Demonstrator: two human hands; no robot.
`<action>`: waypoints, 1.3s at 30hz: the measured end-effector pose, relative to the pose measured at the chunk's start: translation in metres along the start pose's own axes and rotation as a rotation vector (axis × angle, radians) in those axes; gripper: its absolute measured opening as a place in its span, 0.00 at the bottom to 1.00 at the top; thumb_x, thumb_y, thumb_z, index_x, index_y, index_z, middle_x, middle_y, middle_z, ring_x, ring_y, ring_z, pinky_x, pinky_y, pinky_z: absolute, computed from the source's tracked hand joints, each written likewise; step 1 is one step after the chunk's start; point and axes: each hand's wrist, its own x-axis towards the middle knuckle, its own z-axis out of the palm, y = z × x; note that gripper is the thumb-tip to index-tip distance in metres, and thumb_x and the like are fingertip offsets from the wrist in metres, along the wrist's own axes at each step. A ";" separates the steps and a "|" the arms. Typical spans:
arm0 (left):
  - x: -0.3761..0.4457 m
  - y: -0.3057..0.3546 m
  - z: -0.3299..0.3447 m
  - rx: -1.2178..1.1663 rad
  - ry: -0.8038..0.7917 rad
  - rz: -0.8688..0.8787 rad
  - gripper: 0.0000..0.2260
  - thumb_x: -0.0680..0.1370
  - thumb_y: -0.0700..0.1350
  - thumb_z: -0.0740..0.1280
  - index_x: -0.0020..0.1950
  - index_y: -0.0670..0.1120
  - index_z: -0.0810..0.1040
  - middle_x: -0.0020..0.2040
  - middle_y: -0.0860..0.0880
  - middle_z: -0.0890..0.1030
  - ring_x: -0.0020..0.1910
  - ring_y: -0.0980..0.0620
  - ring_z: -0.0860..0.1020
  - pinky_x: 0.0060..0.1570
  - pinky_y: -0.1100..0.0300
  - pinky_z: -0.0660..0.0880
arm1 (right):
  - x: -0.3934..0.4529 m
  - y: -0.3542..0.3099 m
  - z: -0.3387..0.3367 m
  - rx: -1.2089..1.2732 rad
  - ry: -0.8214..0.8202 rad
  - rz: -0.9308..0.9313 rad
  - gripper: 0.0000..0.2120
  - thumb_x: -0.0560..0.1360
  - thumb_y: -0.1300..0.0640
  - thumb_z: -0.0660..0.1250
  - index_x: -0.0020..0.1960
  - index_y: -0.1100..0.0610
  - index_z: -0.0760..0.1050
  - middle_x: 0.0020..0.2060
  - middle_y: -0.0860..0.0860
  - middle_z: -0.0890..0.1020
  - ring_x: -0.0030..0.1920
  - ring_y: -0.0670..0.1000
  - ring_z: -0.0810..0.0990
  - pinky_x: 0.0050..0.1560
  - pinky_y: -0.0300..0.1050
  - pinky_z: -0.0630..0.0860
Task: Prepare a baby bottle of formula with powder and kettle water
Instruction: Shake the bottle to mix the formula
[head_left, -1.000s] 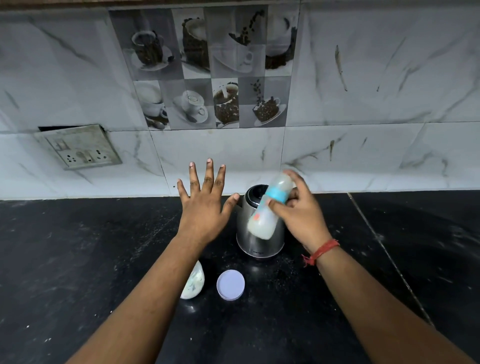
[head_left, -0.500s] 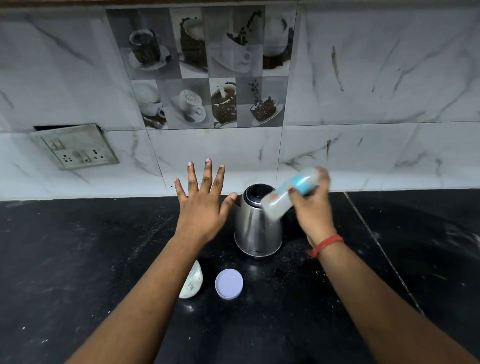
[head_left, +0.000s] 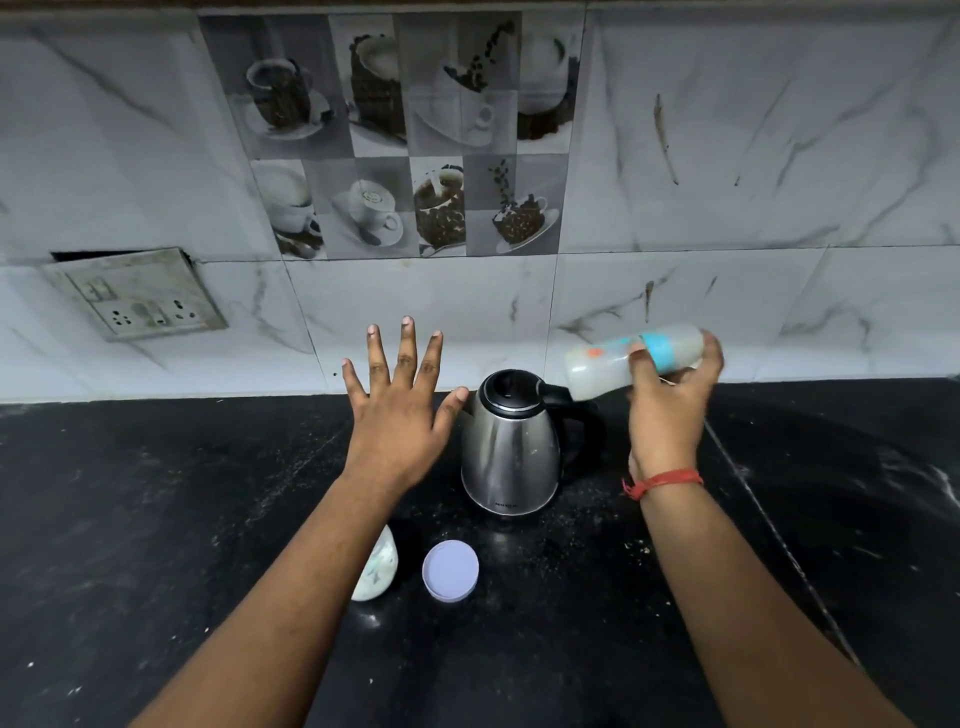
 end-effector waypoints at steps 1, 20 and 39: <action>0.000 0.000 0.000 0.002 0.001 0.002 0.36 0.79 0.70 0.36 0.84 0.56 0.41 0.84 0.49 0.35 0.81 0.41 0.29 0.77 0.31 0.37 | -0.005 -0.004 0.003 -0.037 -0.032 -0.009 0.32 0.77 0.61 0.72 0.74 0.46 0.61 0.54 0.51 0.80 0.44 0.42 0.82 0.48 0.37 0.81; -0.009 0.001 0.010 -0.012 -0.009 0.013 0.36 0.79 0.70 0.38 0.84 0.56 0.41 0.84 0.49 0.36 0.81 0.40 0.30 0.77 0.31 0.37 | -0.018 0.016 0.005 -0.180 -0.314 -0.010 0.33 0.74 0.62 0.75 0.73 0.45 0.66 0.52 0.51 0.82 0.47 0.47 0.84 0.51 0.43 0.79; -0.007 0.002 0.003 -0.016 0.010 0.019 0.35 0.79 0.70 0.38 0.84 0.56 0.40 0.84 0.50 0.35 0.81 0.41 0.30 0.77 0.31 0.37 | -0.019 0.004 0.011 -0.277 -0.426 -0.046 0.34 0.73 0.62 0.75 0.73 0.42 0.66 0.53 0.50 0.80 0.48 0.49 0.84 0.52 0.43 0.80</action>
